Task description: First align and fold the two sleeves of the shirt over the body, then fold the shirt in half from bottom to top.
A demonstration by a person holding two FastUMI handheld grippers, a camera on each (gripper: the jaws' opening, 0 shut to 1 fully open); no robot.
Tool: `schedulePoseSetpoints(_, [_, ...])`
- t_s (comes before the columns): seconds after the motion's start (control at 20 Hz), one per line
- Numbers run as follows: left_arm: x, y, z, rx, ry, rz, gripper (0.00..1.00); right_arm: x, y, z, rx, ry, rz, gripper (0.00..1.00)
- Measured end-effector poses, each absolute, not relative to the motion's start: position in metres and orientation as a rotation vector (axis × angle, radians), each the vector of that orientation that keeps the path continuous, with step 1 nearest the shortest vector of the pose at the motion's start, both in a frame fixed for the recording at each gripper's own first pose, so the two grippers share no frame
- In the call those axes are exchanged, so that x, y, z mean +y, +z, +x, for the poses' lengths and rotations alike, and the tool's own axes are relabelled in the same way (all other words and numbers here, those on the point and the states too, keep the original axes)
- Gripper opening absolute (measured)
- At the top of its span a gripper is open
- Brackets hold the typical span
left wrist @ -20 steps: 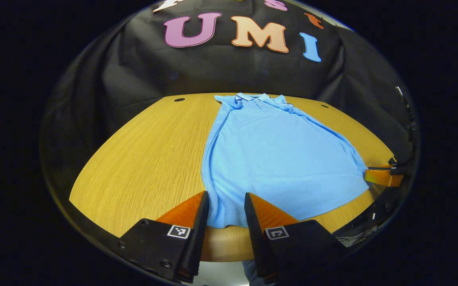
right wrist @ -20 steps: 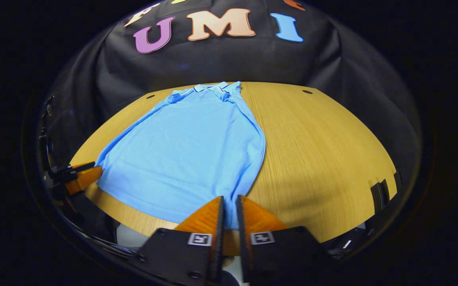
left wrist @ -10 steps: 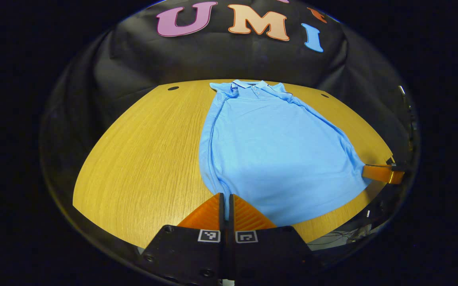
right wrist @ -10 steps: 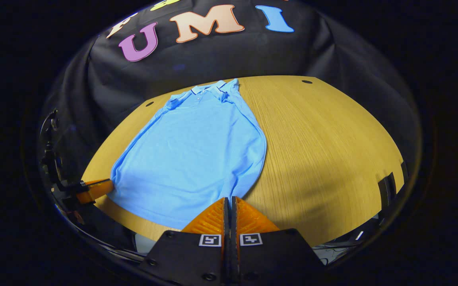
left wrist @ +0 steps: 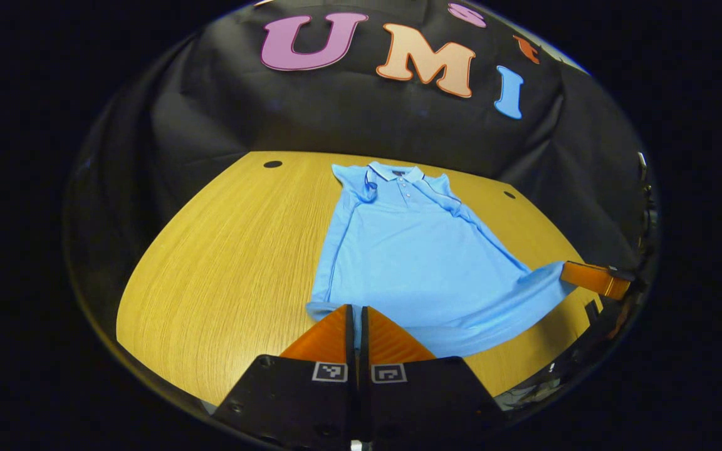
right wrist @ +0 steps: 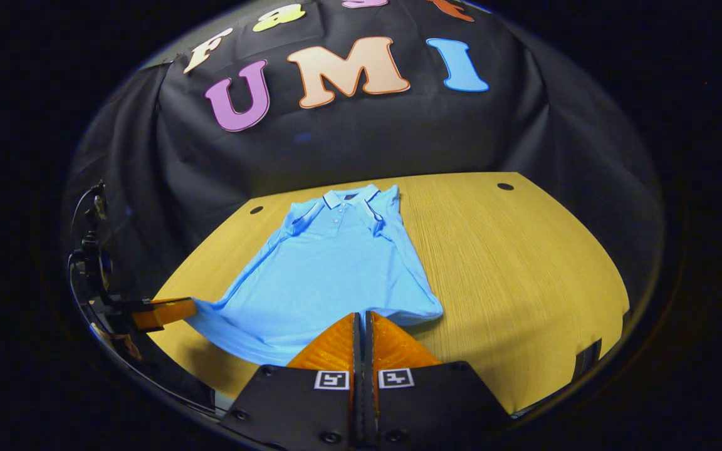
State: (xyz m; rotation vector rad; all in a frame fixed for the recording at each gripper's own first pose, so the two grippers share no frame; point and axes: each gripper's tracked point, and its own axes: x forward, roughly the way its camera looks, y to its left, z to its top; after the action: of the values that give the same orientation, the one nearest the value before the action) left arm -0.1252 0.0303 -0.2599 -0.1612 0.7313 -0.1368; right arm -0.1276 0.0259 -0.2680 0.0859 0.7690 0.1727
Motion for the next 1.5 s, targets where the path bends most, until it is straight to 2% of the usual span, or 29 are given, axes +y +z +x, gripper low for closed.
schedulePoseSetpoints(0.15, [0.032, -0.243, -0.095, 0.687, -0.133, -0.175, 0.0, 0.03, -0.259, -0.098, 0.734, 0.167, 0.12, 0.03])
schedulePoseSetpoints(0.2, [0.033, -0.239, -0.086, 0.678, -0.136, -0.176, 0.0, 0.03, -0.256, -0.087, 0.722, 0.161, 0.13, 0.0])
schedulePoseSetpoints(0.25, [0.034, -0.235, -0.078, 0.673, -0.136, -0.173, 0.0, 0.031, -0.252, -0.076, 0.712, 0.157, 0.139, 0.03])
schedulePoseSetpoints(0.8, [0.045, -0.197, 0.052, 0.552, -0.129, -0.169, 0.0, 0.039, -0.221, 0.068, 0.555, 0.14, 0.192, 0.02])
schedulePoseSetpoints(1.05, [0.05, -0.197, 0.12, 0.525, -0.122, -0.16, 0.0, 0.046, -0.234, 0.134, 0.523, 0.141, 0.176, 0.02])
schedulePoseSetpoints(1.5, [0.056, -0.249, 0.239, 0.531, -0.099, -0.183, 0.0, 0.051, -0.297, 0.246, 0.503, 0.087, 0.148, 0.02])
